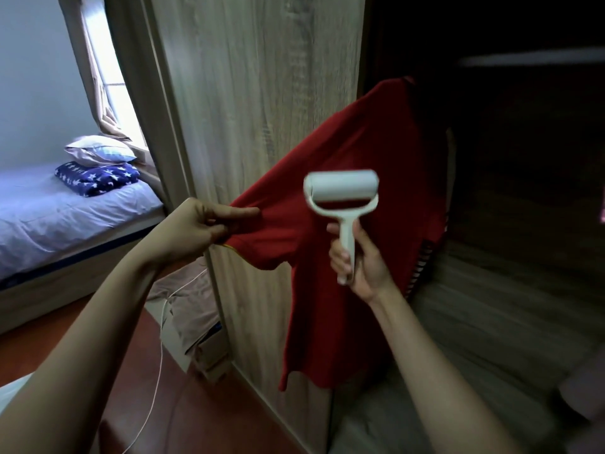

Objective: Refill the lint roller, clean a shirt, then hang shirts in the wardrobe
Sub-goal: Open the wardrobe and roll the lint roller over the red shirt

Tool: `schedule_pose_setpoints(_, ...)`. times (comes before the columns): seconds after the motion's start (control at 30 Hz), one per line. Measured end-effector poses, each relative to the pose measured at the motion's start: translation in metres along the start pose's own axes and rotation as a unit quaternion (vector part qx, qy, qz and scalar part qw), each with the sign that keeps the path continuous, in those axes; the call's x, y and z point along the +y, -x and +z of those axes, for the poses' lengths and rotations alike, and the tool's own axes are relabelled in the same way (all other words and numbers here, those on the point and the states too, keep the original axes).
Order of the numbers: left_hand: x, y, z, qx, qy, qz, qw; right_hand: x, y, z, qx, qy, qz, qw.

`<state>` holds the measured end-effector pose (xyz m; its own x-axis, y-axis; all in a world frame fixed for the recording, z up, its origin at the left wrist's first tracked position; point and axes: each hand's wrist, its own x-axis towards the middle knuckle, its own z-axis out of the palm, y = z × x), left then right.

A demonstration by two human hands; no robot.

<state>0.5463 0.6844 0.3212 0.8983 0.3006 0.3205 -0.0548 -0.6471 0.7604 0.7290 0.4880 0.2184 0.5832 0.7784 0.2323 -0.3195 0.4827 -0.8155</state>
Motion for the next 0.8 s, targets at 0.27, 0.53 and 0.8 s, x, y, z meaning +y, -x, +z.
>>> schedule_pose_setpoints(0.27, -0.005, -0.004, -0.003, -0.019, -0.012, 0.000, 1.000, 0.039, 0.027, -0.028, 0.034, -0.008, 0.037, 0.999)
schedule_pose_setpoints(0.53, -0.017, -0.008, 0.002, -0.031, 0.114, -0.036, 0.992, -0.032, -0.010, -0.024, -0.038, -0.028, -0.015, 0.999)
schedule_pose_setpoints(0.8, -0.041, -0.006, 0.010, -0.073, 0.264, -0.028, 0.961, -0.030, -0.001, -0.046, -0.015, -0.084, -0.018, 0.996)
